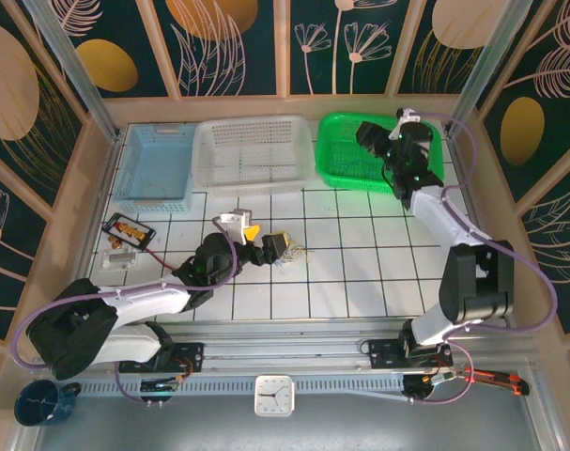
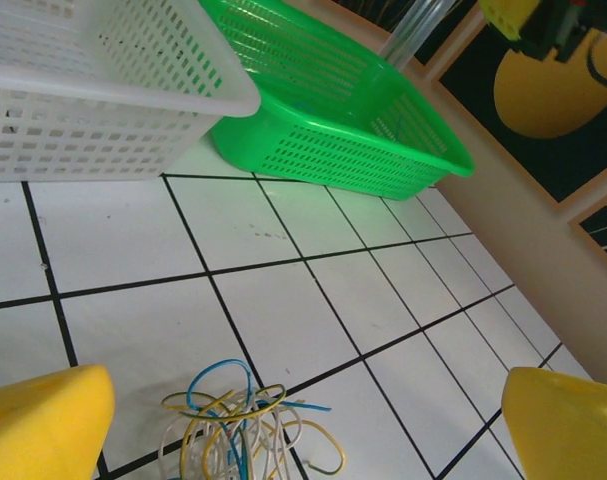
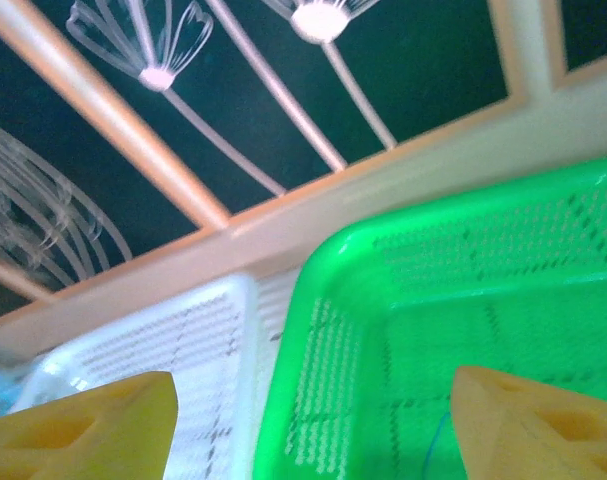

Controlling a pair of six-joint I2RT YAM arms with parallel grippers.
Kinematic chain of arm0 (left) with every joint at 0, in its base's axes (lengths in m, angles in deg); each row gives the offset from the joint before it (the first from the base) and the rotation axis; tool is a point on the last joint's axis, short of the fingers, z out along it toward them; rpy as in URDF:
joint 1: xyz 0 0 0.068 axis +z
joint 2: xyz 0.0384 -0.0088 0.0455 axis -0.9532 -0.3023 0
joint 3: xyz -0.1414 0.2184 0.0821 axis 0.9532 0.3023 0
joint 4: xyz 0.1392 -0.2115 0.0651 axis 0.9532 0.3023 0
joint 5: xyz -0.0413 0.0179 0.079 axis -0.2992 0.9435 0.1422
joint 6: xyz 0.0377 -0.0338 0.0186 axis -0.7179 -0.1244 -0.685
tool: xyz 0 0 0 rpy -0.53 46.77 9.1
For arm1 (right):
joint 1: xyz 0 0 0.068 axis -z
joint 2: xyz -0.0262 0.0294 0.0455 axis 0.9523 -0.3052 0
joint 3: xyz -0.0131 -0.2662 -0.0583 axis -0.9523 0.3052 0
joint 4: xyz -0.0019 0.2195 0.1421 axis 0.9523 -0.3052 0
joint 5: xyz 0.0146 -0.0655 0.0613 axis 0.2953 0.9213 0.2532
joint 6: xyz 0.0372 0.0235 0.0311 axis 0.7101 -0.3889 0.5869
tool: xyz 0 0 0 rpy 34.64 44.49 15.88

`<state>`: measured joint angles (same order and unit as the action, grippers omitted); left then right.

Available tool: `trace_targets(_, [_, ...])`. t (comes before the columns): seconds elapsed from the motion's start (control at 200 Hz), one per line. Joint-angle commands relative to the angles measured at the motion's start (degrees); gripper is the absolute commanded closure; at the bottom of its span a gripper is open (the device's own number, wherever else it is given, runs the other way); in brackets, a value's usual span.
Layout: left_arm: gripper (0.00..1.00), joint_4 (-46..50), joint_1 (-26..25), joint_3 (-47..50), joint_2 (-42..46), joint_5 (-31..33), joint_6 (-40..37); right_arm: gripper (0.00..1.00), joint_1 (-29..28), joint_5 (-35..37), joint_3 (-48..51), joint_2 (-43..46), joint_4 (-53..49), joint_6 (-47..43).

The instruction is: Untangle the cables

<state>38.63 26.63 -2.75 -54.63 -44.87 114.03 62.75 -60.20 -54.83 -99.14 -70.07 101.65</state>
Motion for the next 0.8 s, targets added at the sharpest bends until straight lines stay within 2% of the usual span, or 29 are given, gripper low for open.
trace_targets(0.0, [0.01,-2.1,-0.3,1.9,1.3,2.1,2.1,0.28,-3.4,-5.1,5.7,5.2,2.0,2.8])
trace_targets(0.245, [0.01,1.5,-0.3,4.1,5.3,6.2,5.3,0.29,-13.7,-2.2,18.5,13.6,-0.3,3.1])
trace_targets(0.38, [0.01,4.5,-0.3,4.5,8.9,7.0,6.8,0.31,-18.8,-0.7,25.1,16.6,-0.4,5.8])
trace_targets(0.56, [0.01,9.7,-0.3,2.8,10.9,6.5,7.4,0.33,-26.9,4.7,31.0,20.2,-1.9,9.3])
trace_targets(0.796, [0.01,13.9,-0.3,-0.5,8.8,2.9,8.0,0.39,-29.7,6.9,36.1,23.4,-3.2,12.9])
